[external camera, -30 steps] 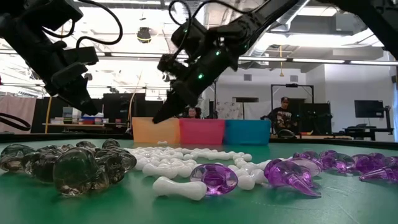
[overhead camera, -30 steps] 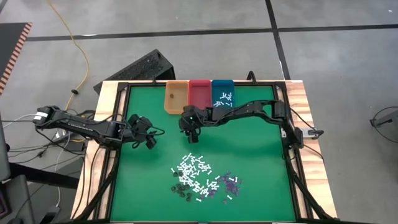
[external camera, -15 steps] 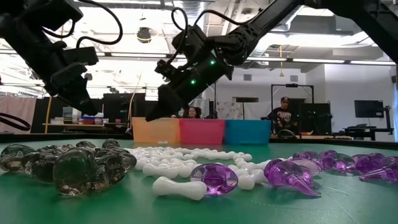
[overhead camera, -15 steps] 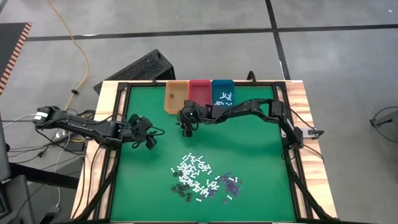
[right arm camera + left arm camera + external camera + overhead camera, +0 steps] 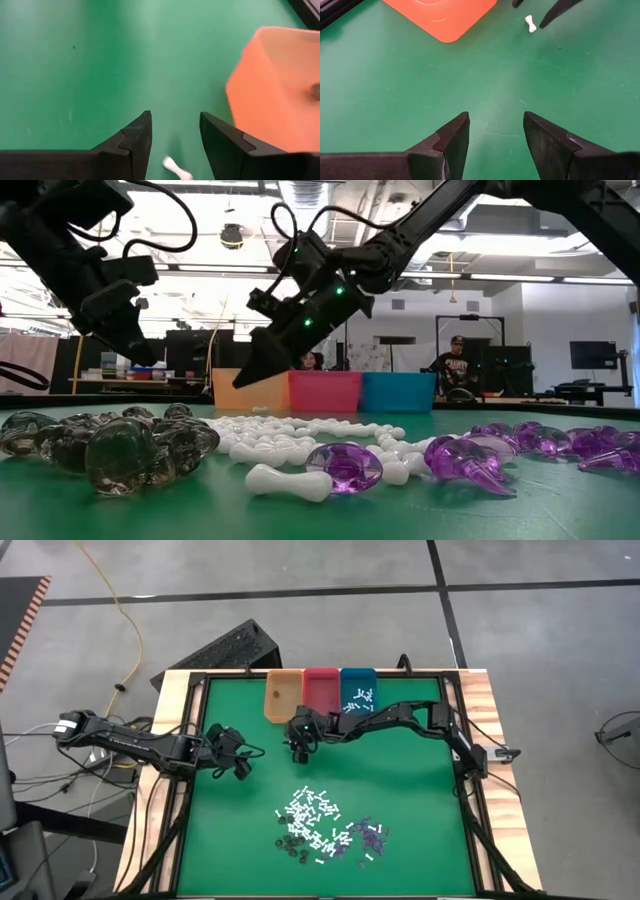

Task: Sort Halloween decoration
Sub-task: Put the white bone toy into the blue bin

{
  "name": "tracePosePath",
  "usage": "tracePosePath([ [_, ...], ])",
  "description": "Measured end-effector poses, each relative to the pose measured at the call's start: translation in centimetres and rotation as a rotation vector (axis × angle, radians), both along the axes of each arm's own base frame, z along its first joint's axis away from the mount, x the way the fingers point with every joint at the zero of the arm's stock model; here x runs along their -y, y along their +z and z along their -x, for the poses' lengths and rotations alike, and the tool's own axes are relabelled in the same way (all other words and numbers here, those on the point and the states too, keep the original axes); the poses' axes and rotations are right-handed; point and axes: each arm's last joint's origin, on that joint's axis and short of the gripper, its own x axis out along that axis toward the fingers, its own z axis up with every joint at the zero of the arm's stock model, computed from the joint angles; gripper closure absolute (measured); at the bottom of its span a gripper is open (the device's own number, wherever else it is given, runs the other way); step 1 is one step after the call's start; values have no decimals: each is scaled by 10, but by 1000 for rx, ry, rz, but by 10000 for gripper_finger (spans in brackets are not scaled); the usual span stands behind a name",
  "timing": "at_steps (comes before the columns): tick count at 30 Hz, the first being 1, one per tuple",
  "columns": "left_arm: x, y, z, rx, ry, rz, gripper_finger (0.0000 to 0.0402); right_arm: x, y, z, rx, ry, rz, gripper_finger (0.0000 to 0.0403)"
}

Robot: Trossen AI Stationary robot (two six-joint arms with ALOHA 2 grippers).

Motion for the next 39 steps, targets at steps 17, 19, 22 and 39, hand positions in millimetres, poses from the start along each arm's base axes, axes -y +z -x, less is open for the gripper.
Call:
tracePosePath([
  [17, 0, 0, 0, -7, -7, 8, 223, 1, -14, 11, -176, -77, -62, 209],
  [19, 0, 0, 0, -8, -8, 7, 223, 0, -15, 13, -206, -88, -78, 209],
  [22, 0, -1, 0, -9, -8, 7, 223, -5, -18, 16, -248, -87, -96, 209],
  [39, 0, -1, 0, -12, -19, 8, 223, -50, 22, 21, -192, -12, -143, 209],
])
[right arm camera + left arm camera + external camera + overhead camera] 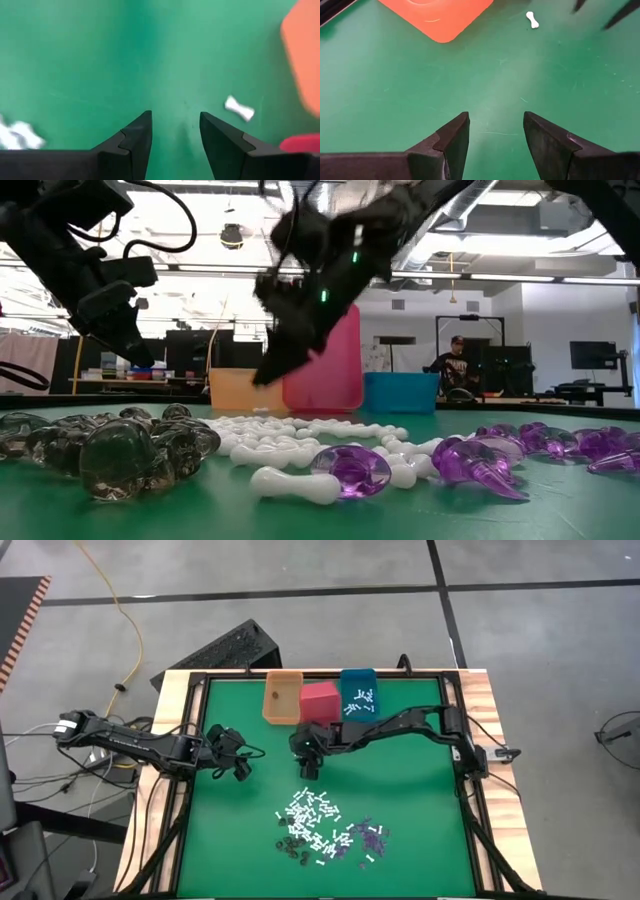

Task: Sort Halloween decoration
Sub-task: Put the white bone toy into the blue bin

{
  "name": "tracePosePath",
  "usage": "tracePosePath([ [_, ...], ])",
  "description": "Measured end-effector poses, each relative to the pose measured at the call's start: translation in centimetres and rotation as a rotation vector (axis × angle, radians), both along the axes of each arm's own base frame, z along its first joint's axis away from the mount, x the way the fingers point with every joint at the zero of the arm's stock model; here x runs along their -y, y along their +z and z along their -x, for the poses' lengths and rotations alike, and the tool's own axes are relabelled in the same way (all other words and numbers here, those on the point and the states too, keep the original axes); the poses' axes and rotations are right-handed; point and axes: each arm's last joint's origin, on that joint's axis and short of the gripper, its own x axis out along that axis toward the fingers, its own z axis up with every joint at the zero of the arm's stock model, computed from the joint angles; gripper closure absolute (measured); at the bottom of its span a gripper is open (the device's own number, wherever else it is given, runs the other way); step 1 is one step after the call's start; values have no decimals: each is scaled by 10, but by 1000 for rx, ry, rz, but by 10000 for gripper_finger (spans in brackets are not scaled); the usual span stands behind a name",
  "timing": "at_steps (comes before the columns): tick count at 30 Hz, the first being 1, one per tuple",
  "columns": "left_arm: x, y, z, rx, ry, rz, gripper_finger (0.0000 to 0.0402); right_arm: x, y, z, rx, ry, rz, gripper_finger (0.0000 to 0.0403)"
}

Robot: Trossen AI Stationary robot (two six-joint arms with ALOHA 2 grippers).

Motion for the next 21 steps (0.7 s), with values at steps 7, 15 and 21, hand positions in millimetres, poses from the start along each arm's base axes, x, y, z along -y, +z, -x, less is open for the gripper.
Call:
tracePosePath([
  [7, 0, 0, 0, 2, 2, 2, 223, -5, 48, 20, 26, 27, 58, 209],
  [15, 0, 0, 0, 1, 2, 1, 223, 19, 104, 62, -24, -86, 253, 209],
  [21, 0, 0, 0, 7, 3, 1, 223, 41, 115, 72, -16, -135, 253, 209],
])
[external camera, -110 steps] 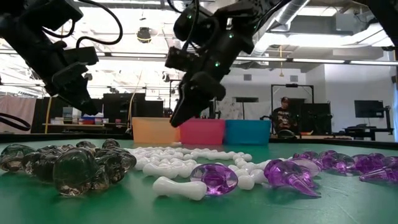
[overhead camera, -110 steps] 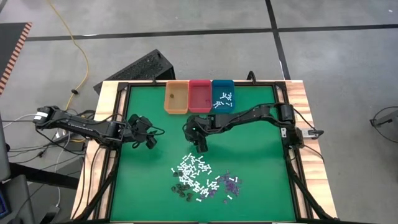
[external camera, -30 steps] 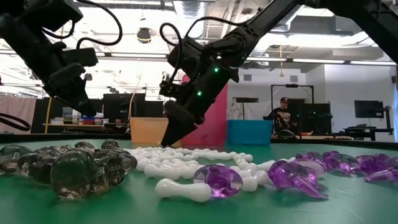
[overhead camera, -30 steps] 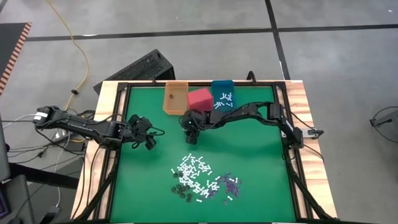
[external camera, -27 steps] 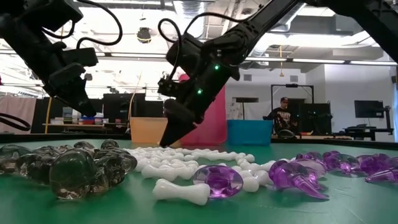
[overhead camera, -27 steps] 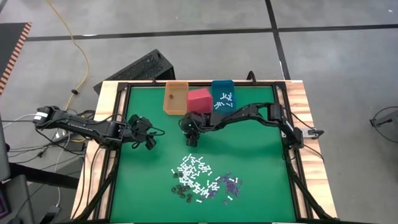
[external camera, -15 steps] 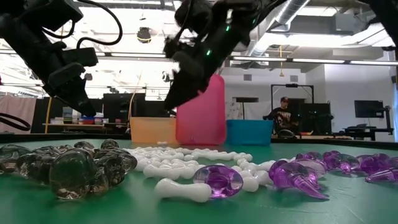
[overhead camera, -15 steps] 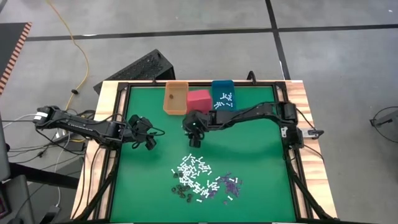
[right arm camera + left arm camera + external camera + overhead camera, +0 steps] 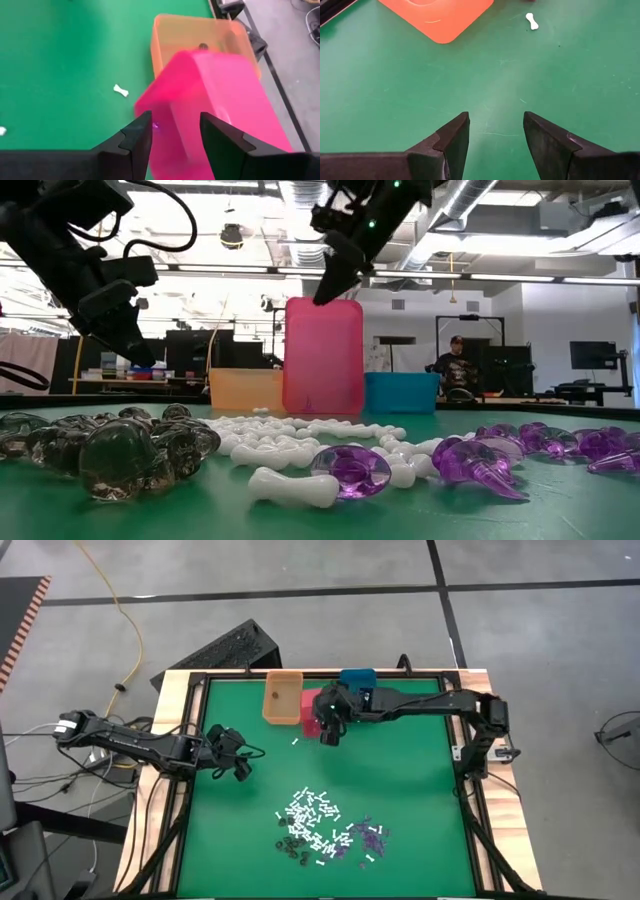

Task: Sort Halloween decoration
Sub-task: Put the white bone toy into the blue bin

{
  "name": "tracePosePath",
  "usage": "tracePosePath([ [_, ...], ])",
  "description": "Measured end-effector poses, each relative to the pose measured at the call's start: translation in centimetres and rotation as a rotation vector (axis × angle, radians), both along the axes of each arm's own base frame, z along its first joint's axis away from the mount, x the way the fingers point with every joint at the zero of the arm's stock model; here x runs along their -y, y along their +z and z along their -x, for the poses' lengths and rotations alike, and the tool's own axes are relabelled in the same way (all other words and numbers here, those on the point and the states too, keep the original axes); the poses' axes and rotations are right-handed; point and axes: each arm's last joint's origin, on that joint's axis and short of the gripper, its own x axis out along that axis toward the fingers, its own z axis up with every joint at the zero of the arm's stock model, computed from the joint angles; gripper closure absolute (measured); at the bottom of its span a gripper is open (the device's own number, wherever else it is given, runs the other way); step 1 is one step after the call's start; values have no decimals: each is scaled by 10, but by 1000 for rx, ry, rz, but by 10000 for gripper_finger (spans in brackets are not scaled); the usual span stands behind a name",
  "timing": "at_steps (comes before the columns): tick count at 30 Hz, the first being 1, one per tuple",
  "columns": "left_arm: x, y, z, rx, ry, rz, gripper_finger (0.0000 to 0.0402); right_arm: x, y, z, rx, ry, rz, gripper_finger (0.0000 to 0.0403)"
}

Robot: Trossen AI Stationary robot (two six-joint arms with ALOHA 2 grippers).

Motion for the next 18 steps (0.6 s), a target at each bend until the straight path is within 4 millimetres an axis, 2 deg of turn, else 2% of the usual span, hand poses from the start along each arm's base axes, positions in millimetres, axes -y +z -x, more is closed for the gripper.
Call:
tracePosePath([
  [7, 0, 0, 0, 2, 1, 2, 223, 20, -13, -4, -35, -15, 22, 209],
  [18, 0, 0, 0, 5, 2, 7, 223, 55, -12, 4, -38, -82, 75, 209],
])
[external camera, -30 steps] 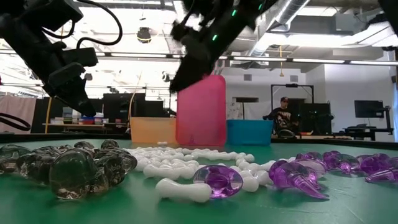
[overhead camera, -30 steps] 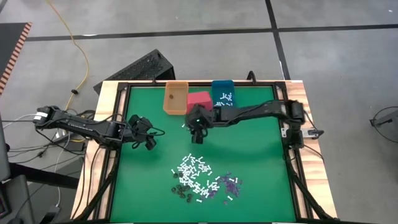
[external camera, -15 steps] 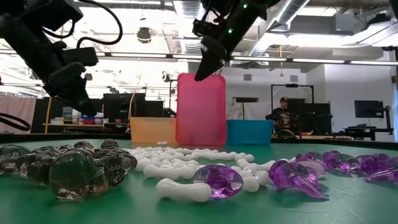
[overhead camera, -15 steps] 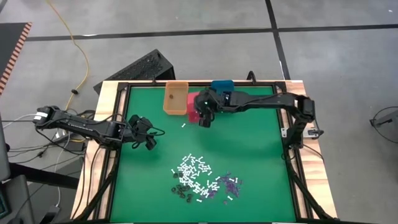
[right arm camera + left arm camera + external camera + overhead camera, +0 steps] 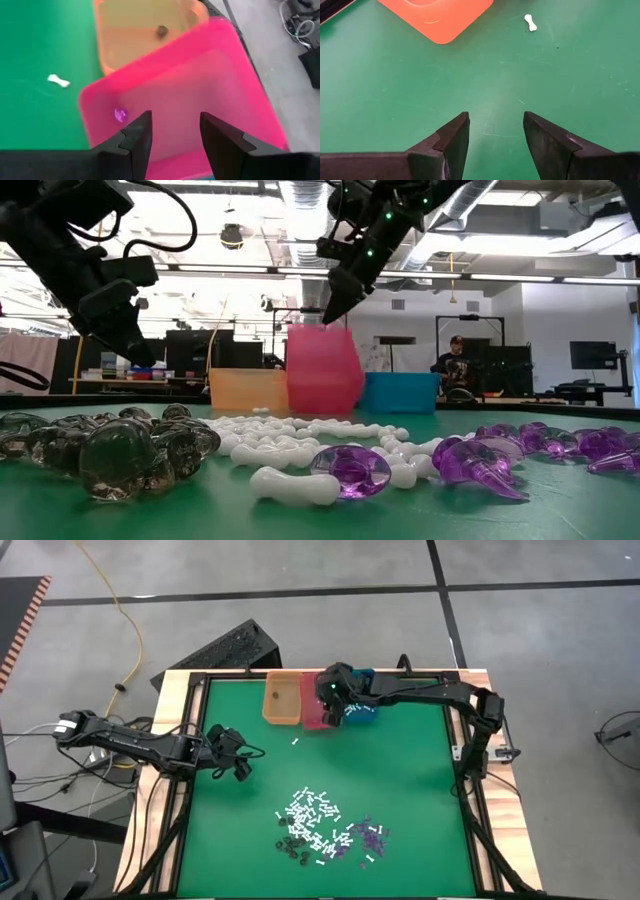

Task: Sort Halloween decoration
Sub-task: Put the white bone toy into the blue bin

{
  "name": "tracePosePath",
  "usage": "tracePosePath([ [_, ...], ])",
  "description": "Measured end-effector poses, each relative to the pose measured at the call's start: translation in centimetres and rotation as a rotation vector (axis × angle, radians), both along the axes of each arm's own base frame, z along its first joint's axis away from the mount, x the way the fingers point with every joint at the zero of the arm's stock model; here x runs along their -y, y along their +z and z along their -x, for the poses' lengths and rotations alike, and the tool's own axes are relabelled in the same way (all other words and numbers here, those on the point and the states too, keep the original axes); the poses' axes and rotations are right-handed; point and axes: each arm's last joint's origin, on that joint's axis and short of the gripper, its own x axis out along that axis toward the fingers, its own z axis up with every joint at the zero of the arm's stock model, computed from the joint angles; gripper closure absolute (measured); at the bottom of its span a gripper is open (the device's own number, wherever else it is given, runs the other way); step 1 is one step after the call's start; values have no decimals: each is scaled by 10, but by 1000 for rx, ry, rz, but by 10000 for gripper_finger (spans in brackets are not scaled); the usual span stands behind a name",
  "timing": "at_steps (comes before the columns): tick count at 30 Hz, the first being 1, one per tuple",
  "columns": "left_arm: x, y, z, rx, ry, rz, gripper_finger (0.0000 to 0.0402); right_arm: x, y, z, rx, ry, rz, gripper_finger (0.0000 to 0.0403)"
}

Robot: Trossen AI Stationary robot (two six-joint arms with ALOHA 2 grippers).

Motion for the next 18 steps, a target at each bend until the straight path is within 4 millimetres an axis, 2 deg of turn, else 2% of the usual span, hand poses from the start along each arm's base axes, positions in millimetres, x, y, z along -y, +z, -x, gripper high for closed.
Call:
tracePosePath([
  [5, 0, 0, 0, 0, -1, 5, 223, 14, 0, 5, 3, -37, 0, 209],
  [9, 0, 0, 0, 1, -1, 8, 223, 14, 0, 5, 21, -19, -39, 209],
  [14, 0, 0, 0, 1, -1, 8, 223, -9, 1, -4, 89, 232, -236, 209],
  [18, 0, 0, 0, 2, -1, 8, 223, -37, -6, -20, 106, 374, -249, 209],
])
